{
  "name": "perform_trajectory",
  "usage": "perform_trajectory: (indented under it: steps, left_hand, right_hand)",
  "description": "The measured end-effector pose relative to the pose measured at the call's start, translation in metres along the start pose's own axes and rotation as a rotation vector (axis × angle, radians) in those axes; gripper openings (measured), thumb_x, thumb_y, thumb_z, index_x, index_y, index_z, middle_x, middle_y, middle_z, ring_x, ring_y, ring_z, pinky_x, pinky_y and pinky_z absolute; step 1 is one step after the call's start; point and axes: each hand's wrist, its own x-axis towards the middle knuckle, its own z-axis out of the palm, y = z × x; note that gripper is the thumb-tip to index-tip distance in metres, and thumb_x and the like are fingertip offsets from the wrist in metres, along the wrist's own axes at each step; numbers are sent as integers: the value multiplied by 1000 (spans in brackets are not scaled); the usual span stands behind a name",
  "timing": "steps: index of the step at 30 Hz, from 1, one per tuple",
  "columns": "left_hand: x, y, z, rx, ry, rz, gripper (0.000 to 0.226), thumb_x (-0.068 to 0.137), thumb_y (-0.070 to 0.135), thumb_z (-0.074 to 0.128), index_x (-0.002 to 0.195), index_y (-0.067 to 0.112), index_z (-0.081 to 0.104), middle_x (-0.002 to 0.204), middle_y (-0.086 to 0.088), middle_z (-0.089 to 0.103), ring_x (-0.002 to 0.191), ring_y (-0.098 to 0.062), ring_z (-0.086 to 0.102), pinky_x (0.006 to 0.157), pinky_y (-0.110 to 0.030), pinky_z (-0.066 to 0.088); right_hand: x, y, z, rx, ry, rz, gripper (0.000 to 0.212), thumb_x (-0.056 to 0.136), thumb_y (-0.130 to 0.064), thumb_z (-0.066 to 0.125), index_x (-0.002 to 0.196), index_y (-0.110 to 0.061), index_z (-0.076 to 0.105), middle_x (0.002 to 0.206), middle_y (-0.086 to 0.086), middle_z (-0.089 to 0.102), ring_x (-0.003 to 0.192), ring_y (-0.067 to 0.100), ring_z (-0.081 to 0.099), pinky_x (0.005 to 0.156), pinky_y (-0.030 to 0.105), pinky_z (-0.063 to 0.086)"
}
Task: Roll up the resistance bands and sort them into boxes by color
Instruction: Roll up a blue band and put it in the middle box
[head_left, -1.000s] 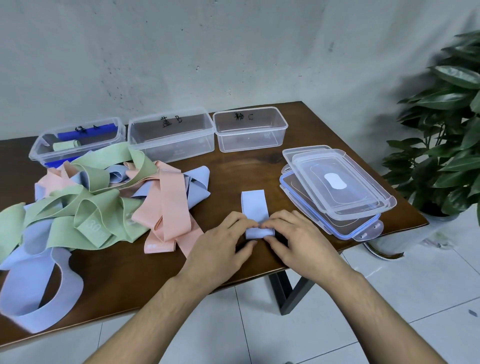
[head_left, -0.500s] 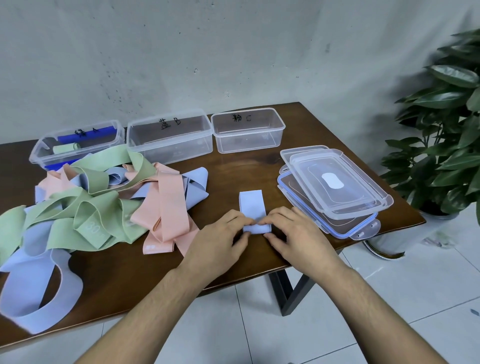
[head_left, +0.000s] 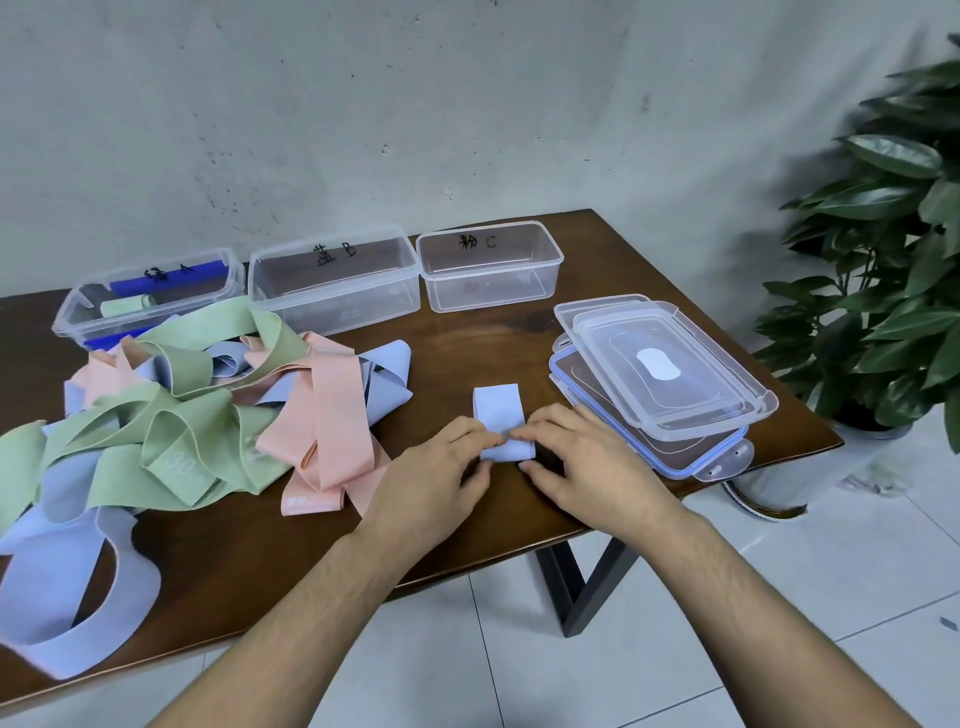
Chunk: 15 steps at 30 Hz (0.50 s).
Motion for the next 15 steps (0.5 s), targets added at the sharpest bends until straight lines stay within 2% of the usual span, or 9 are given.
perform_trajectory:
  steps: [2, 4, 6, 9, 12, 15]
  left_hand:
    - [2, -1, -1, 3, -11, -2, 28, 97, 26, 56, 124, 23, 64, 117, 17, 56, 88, -7, 61, 66, -23, 51]
    - [3, -2, -2, 0, -26, -5, 28, 98, 27, 54, 125, 24, 63, 118, 17, 55, 89, -6, 59, 65, -18, 48]
    - [3, -2, -2, -20, -24, -11, 27, 98, 26, 56, 124, 25, 62, 119, 17, 53, 82, -5, 58, 60, -10, 41]
    - [4, 1, -3, -55, -7, -22, 23, 96, 25, 59, 119, 25, 62, 120, 16, 49, 66, 1, 52, 56, -8, 37]
    - [5, 2, -3, -60, -25, -14, 22, 96, 26, 60, 118, 26, 62, 120, 14, 51, 66, 3, 50, 58, -6, 38]
    - [9, 0, -2, -51, -27, -21, 23, 97, 24, 59, 119, 25, 62, 120, 13, 53, 67, -3, 49, 59, -6, 37]
  right_hand:
    - [0, -1, 0, 34, 19, 8, 31, 96, -32, 61, 127, -33, 60, 120, -20, 52, 111, 5, 47, 97, 22, 41]
    - [2, -2, 1, 53, 22, 8, 28, 96, -30, 62, 124, -31, 62, 117, -18, 54, 108, 5, 48, 95, 21, 41]
    - [5, -2, 3, 60, 25, 11, 26, 96, -29, 62, 122, -29, 63, 116, -17, 56, 106, 5, 50, 94, 24, 44]
    - [8, -1, 3, 71, 9, 27, 26, 98, -31, 60, 123, -28, 63, 118, -16, 57, 107, 6, 51, 95, 26, 46]
    - [10, 0, 2, 81, -12, 42, 29, 99, -33, 57, 128, -28, 61, 121, -16, 56, 111, 4, 50, 99, 24, 43]
    - [12, 0, 2, 71, -27, 51, 31, 100, -34, 55, 130, -28, 60, 123, -16, 55, 114, 4, 48, 101, 24, 42]
